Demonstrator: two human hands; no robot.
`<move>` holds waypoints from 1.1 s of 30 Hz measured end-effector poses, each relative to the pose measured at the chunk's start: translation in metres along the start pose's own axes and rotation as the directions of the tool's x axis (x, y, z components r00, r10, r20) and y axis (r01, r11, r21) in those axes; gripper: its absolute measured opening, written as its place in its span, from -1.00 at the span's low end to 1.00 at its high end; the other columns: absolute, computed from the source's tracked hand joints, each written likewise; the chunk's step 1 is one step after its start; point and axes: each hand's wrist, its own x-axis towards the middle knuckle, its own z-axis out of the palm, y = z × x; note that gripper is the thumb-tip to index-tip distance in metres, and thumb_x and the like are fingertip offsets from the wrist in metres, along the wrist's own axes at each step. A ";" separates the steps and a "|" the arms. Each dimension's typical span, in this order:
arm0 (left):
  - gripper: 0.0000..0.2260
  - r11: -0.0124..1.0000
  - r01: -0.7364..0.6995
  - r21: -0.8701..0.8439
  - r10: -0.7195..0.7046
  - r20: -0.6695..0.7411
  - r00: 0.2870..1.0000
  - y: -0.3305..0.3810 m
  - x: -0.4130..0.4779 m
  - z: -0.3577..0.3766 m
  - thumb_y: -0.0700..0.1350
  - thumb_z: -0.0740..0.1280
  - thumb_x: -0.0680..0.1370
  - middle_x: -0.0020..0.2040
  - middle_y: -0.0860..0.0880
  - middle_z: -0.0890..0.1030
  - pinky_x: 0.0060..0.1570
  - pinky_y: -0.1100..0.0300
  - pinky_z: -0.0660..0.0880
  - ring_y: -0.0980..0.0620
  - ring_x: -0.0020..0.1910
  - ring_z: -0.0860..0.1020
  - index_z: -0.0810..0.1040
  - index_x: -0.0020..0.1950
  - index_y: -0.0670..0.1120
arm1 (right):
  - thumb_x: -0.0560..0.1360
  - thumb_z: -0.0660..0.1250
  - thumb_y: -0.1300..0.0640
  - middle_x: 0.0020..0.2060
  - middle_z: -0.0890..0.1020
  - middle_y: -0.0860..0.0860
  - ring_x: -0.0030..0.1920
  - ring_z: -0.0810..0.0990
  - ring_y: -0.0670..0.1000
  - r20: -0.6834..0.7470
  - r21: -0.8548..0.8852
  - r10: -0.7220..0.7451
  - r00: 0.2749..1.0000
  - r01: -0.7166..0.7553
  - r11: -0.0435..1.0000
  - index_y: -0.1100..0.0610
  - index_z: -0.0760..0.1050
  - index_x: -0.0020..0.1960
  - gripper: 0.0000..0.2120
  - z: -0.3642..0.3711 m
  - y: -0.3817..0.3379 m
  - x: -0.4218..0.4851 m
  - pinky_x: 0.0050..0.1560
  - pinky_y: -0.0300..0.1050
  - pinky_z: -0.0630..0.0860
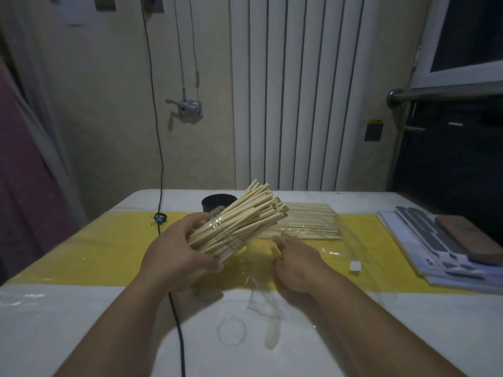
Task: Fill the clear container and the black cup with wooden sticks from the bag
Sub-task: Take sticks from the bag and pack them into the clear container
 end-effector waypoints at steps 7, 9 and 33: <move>-0.28 0.999 0.022 -0.033 -0.022 0.005 1.000 -0.001 0.000 0.000 0.04 0.58 -0.06 -0.04 0.30 0.62 -0.02 -0.01 0.60 0.21 -0.12 0.63 0.45 -0.02 0.52 | 0.52 0.28 0.07 0.34 0.49 0.01 0.38 0.41 0.10 -0.153 -0.074 0.038 0.988 -0.049 0.996 -0.05 0.41 0.29 -0.66 -0.009 -0.020 0.025 0.34 0.02 0.32; -0.29 0.999 0.023 -0.046 -0.023 0.005 1.000 0.000 0.000 -0.001 0.03 0.58 -0.07 -0.05 0.32 0.61 -0.02 -0.01 0.60 0.21 -0.12 0.63 0.47 -0.01 0.49 | 0.45 0.40 0.13 0.26 0.55 0.04 0.31 0.49 0.13 -0.144 -0.177 0.054 0.988 -0.079 0.981 -0.01 0.46 0.24 -0.64 -0.012 -0.021 0.033 0.28 0.01 0.38; -0.26 0.997 0.002 -0.074 -0.001 0.011 1.000 -0.002 0.001 -0.001 0.05 0.57 -0.08 -0.05 0.34 0.62 -0.02 -0.02 0.60 0.24 -0.15 0.64 0.49 0.04 0.47 | 0.54 0.22 0.11 0.23 0.52 0.01 0.26 0.47 0.13 -0.280 -0.210 0.054 0.959 -0.116 0.971 -0.05 0.51 0.23 -0.72 0.002 -0.007 0.066 0.23 -0.01 0.42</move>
